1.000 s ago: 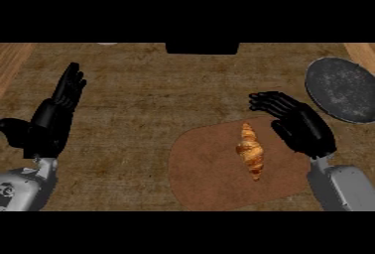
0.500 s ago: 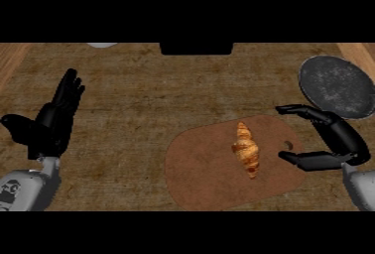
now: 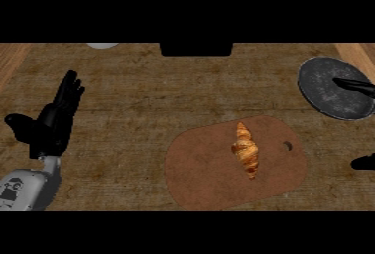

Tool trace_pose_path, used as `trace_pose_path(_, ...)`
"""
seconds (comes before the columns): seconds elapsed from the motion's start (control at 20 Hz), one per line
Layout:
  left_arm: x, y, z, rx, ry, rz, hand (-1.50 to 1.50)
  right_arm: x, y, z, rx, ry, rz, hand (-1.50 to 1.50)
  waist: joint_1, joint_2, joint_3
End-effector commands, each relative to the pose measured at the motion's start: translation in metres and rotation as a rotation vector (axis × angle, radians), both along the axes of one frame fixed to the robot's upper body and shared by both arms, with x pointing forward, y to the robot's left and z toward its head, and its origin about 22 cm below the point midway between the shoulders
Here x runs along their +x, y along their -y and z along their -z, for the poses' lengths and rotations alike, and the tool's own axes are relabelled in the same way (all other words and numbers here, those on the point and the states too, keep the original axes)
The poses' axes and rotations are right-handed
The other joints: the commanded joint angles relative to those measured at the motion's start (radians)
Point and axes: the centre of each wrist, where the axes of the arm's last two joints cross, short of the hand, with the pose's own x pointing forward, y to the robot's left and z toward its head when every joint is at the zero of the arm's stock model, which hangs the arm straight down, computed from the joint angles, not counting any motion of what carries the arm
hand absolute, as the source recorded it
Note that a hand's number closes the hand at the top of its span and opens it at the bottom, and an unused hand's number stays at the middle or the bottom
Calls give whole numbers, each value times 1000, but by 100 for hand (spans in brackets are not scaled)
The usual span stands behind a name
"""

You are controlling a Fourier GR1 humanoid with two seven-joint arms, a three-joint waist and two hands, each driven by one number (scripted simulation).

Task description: Pick the croissant from the cutting board and place it in the pan

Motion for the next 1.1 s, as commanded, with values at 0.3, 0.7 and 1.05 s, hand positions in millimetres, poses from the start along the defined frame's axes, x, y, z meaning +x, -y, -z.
trace_pose_path(0.3,2,0,7,10,-8,10,0,7,-55,-86,-222,35,-6,-150,2,-2,0)
trace_pose_path(0.7,15,-7,4,7,17,4,0,19,-121,-71,-215,-21,-94,-150,5,0,0)
trace_pose_path(1.05,-3,-9,0,0,5,11,0,2,-137,-65,-254,-72,-142,-150,5,-1,1)
